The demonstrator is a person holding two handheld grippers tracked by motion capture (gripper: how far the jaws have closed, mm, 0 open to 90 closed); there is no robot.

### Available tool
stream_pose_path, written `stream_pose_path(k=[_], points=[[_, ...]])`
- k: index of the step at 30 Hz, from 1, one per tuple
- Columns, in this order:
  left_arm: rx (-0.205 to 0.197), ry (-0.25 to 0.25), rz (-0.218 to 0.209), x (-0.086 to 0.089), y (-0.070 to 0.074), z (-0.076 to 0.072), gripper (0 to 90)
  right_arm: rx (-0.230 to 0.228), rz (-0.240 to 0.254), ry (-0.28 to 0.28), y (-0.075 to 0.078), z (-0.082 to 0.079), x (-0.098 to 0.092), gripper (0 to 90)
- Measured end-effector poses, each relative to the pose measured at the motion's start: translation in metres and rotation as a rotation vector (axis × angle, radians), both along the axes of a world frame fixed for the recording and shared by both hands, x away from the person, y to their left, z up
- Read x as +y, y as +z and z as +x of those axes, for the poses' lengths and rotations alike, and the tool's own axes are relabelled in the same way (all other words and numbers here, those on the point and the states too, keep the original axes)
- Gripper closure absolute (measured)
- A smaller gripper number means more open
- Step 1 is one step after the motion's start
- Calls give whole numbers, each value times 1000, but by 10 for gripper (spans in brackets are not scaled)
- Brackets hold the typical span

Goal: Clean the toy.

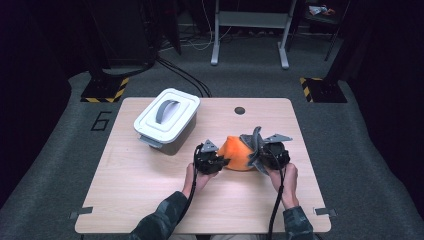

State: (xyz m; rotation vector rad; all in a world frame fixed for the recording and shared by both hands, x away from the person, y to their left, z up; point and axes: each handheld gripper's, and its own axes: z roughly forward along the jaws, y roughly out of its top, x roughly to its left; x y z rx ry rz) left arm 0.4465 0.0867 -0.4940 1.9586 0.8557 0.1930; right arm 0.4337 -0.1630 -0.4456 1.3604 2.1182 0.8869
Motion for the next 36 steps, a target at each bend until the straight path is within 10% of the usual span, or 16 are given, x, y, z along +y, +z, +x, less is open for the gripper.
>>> stream_pose_path(k=[11, 18, 24, 29, 36], points=[[16, 0, -13, 2, -1, 2, 771, 129, 37, -43, -45, 13, -19, 764], [22, -4, -18, 5, -1, 2, 771, 53, 49, -65, -13, 3, -27, 763], [19, -7, -21, 5, -1, 3, 767, -49, 57, 68, 26, -11, -4, 762], [12, -16, -35, 8, 0, 3, 667, -18, -22, 68, 13, -1, 22, 763], [-52, -12, -9, 9, -2, -2, 434, -16, 26, 51, 10, 6, 13, 763]])
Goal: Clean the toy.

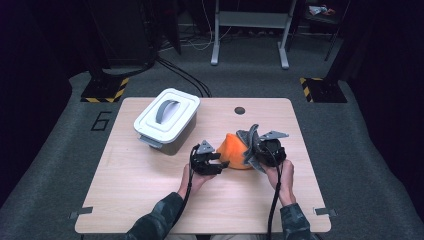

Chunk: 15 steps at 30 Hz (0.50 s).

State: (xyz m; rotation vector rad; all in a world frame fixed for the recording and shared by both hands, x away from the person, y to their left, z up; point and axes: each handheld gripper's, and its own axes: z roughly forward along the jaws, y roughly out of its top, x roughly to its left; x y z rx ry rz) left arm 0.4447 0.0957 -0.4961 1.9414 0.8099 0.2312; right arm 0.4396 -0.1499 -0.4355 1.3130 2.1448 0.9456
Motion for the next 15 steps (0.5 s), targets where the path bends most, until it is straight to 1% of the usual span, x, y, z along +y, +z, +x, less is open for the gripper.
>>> stream_pose_path(k=[1, 2, 3, 4, 5, 6, 7, 8, 10, 11, 12, 13, 14, 15], points=[[-16, 6, 34, -4, 0, 0, 422, 7, 5, 1, 0, 0, 0, 763], [-25, 3, 58, -7, -1, 0, 420, 9, 5, 2, 1, 1, -1, 763], [-33, 3, 70, -11, -2, 0, 431, 5, 4, 7, 0, 2, -1, 763], [-54, 11, 95, -14, -4, 0, 459, 8, 3, 3, 0, 3, -1, 763], [-54, 11, 95, -14, -4, 0, 525, 12, 10, -4, 0, 4, 0, 763], [-57, 23, 94, -16, -5, 1, 585, 12, 11, -1, 0, 5, -1, 763], [-52, 34, 90, -17, -4, 2, 633, 9, 8, -5, 0, 5, -1, 763], [-45, 32, 87, -17, -3, 3, 687, 10, 12, -3, 0, 5, -2, 762], [-38, 31, 84, -16, -1, 3, 755, 10, 16, -4, 1, 5, -2, 763], [-29, 25, 81, -16, 2, 3, 775, -14, 11, 3, 7, 2, -6, 762], [-30, 20, 84, -16, 4, 3, 785, -20, 25, -8, 9, 0, -5, 762], [-24, 21, 81, -15, 6, 2, 794, -30, 20, -6, 14, -3, -5, 762], [-14, 17, 76, -14, 8, 1, 798, -45, 26, 5, 19, -7, -5, 762], [2, 19, 57, -15, 10, 0, 800, -58, 35, 18, 24, -10, -3, 762]])
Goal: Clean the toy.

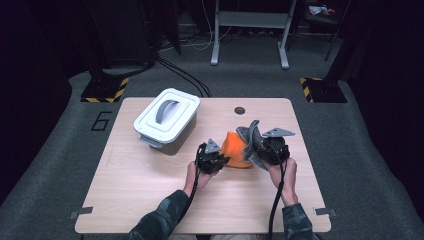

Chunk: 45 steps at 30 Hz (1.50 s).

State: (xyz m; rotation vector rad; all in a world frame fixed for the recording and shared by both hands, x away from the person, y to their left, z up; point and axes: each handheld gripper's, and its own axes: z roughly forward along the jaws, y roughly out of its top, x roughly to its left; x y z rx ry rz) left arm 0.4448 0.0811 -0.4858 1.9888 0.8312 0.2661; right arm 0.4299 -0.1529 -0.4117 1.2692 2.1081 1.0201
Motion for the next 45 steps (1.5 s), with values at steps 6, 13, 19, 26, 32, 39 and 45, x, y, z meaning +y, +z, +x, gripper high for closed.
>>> stream_pose_path(k=[6, 13, 19, 26, 32, 39, 45], points=[[38, -13, -13, -2, 4, -6, 801, -1, -75, 70, 6, -4, 37, 760], [64, -3, -30, 1, -3, -2, 796, 28, -82, 54, -12, 8, 45, 762], [64, -2, -23, 1, -3, -1, 711, 34, -88, 60, -15, 7, 43, 763], [18, 9, 19, -3, -5, -1, 531, 46, -52, 56, -22, 11, 36, 765], [16, 5, 25, -5, -7, 0, 757, 47, -53, 56, -21, 12, 37, 766], [24, 5, 13, -3, -5, -1, 786, -21, -30, 93, 3, -2, 40, 767], [26, 5, 24, -2, -6, -1, 788, 32, -88, 90, -22, 7, 52, 769]])
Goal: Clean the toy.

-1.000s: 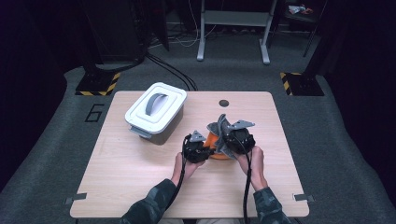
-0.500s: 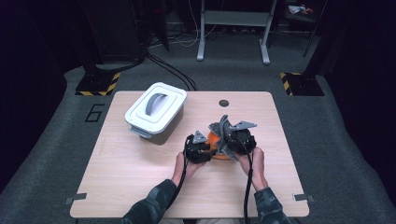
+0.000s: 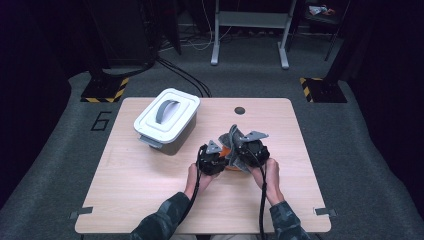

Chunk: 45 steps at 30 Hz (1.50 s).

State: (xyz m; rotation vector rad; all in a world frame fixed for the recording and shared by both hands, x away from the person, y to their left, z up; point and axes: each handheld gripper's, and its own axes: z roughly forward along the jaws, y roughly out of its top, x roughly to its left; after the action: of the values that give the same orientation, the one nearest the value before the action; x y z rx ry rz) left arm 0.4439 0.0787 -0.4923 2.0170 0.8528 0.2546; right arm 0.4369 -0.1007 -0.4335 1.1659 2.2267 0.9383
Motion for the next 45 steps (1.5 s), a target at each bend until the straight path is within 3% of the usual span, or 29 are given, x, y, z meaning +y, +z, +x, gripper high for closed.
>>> stream_pose_path(k=[22, 29, 39, 45], points=[[6, -2, -7, 0, -1, 0, 789, 12, 21, 6, 0, 0, -3, 769], [8, 1, -15, 1, -1, 0, 798, -6, 5, 7, 2, 0, -5, 776], [12, -1, -22, 1, -1, 1, 803, -4, 28, -42, 3, -1, -28, 780], [17, -2, -25, 1, -1, 2, 803, 3, 45, -102, -5, 0, -51, 781]])
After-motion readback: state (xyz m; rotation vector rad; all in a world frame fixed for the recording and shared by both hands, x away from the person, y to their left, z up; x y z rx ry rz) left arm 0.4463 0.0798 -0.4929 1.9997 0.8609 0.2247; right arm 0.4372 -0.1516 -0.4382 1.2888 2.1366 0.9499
